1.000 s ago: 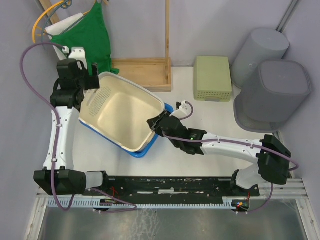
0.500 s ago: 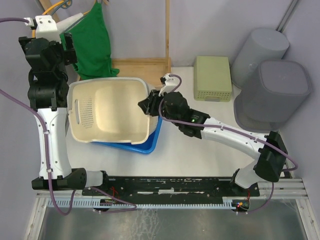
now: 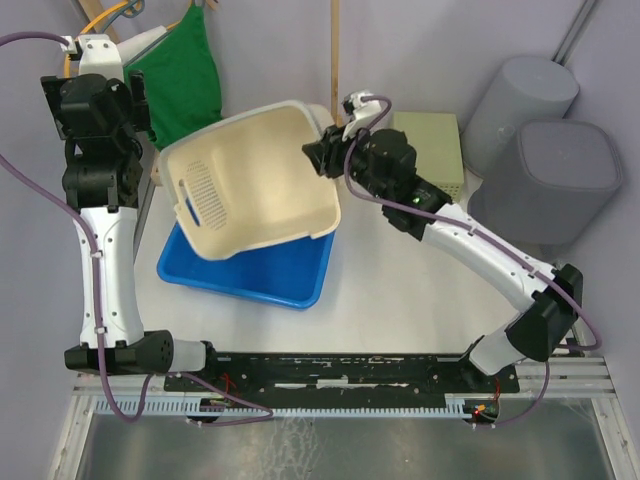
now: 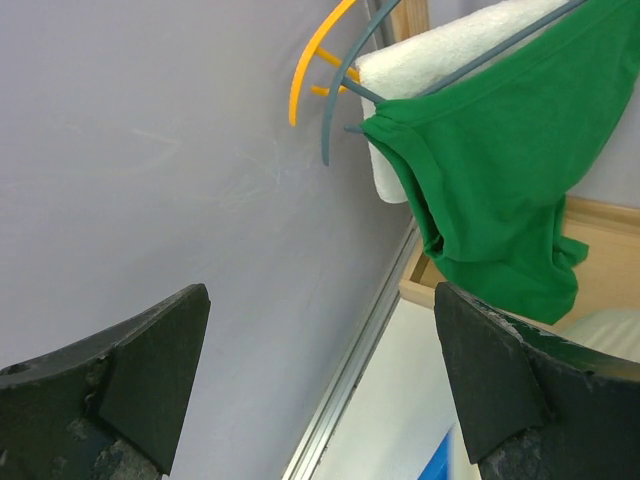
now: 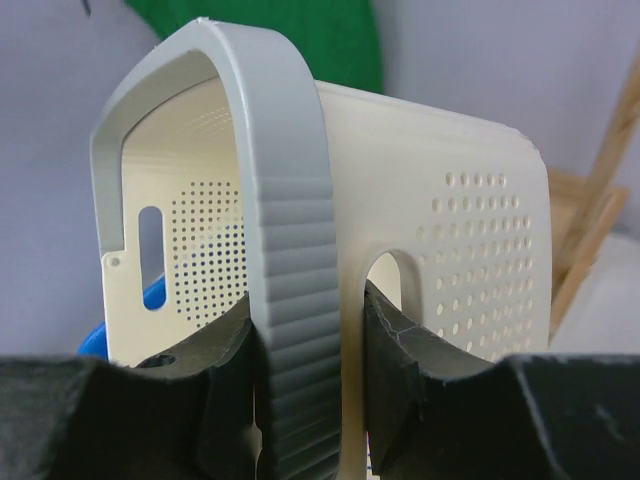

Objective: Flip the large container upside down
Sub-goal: Pick up the container from the container.

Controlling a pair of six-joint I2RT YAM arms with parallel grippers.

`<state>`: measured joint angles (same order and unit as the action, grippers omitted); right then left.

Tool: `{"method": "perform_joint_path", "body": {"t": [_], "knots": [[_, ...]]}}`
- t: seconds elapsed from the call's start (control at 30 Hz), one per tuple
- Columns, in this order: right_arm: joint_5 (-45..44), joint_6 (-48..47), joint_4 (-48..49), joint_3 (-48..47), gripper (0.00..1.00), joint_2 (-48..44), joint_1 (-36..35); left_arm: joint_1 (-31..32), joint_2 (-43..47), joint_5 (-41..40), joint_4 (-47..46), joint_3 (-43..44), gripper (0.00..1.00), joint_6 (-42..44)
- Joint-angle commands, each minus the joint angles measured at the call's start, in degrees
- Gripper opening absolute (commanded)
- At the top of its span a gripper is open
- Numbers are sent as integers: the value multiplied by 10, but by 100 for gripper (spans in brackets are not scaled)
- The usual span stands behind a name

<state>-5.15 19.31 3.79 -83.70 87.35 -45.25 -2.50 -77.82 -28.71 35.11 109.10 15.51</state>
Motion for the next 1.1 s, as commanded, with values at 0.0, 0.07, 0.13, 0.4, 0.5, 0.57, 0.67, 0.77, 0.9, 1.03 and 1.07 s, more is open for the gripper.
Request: {"method": "perform_joint_path", "body": {"t": [0.0,0.07,0.13,0.4,0.5,0.57,0.67,0.77,0.9,1.03,1.07], "knots": [[16,-30,119,-138,0,-34,48,-1,-10,-28,-14,8,99,21],[16,-20,103,-175,0,-28,54,-1,-14,-31,-11,10,99,20],[2,-7,74,-221,0,-16,60,-1,-17,-33,-8,12,99,19],[-11,-9,-37,-285,0,-46,210,-1,-24,-22,-11,11,99,19],[-3,-107,-1,-174,0,-122,238,-1,-32,-8,-10,16,99,13],[-7,-173,-24,-139,0,-160,247,-1,-40,1,-4,27,99,7],[-31,-259,-44,-97,0,-207,252,-1,-57,16,15,52,99,-10],[-45,-315,-55,-78,0,-238,256,-1,-62,21,23,62,100,-17],[-51,-380,-125,-85,0,-266,256,-1,-55,22,26,58,100,-22],[-85,-410,-166,-35,0,-314,255,0,-50,28,28,54,100,-27],[-87,-430,-176,-24,0,-325,255,0,-52,30,30,55,100,-30]]}}
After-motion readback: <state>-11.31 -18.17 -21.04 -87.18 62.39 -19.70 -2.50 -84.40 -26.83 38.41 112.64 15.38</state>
